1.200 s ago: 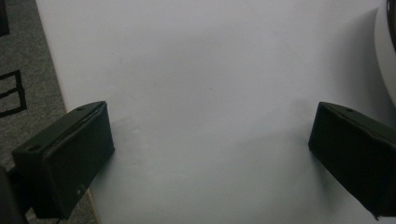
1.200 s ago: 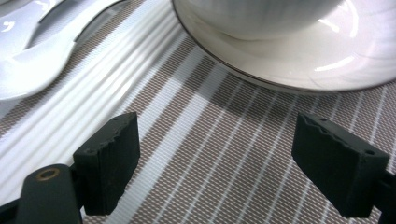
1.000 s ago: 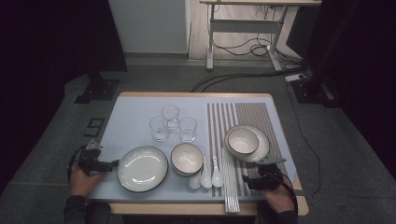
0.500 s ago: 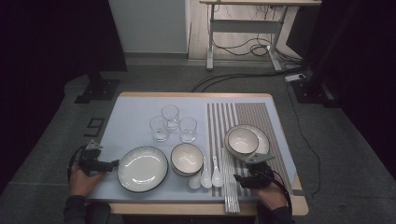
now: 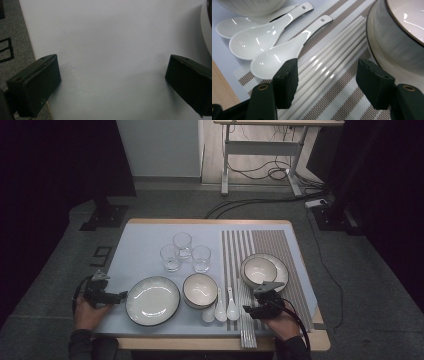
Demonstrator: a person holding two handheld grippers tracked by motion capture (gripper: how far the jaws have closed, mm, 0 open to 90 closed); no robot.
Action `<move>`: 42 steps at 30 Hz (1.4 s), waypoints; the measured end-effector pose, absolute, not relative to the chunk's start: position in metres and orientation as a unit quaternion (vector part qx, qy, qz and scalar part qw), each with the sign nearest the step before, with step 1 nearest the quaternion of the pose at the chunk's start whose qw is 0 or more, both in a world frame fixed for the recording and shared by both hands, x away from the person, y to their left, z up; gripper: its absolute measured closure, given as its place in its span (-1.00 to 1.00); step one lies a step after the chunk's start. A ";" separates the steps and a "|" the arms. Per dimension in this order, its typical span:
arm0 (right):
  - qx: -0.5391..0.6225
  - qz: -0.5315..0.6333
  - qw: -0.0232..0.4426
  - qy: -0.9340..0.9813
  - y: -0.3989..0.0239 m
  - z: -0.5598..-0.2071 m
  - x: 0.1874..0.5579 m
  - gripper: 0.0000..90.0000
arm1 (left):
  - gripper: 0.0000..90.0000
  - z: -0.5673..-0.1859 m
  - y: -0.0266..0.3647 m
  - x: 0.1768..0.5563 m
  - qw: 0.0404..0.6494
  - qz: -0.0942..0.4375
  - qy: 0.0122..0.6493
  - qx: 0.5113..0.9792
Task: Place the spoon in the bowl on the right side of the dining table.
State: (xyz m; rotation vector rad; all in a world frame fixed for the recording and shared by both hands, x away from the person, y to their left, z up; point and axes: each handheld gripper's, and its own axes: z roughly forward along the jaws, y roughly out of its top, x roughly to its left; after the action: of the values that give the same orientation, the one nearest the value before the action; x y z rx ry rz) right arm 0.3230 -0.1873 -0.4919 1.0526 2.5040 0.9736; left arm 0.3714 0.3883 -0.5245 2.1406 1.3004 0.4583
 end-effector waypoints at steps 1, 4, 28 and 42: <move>0.360 0.336 0.127 0.861 -0.186 -0.492 0.324 -0.23 | -1.00 -0.524 0.388 0.371 0.293 0.172 0.488 0.804; 0.354 0.335 0.123 0.864 -0.181 -0.493 0.326 -0.21 | -1.00 -0.524 0.388 0.371 0.293 0.172 0.488 0.804; 0.333 0.338 0.096 0.875 -0.146 -0.500 0.345 -0.07 | -1.00 -0.524 0.388 0.371 0.293 0.172 0.488 0.804; 0.344 0.321 0.085 0.878 -0.135 -0.508 0.355 -0.02 | -1.00 -0.524 0.388 0.372 0.293 0.172 0.488 0.804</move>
State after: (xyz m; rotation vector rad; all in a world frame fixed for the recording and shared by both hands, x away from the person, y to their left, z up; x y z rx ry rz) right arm 0.3549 -0.1345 -0.5081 1.0255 2.6183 0.9572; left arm 0.3715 0.3883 -0.5245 2.1406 1.3008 0.4572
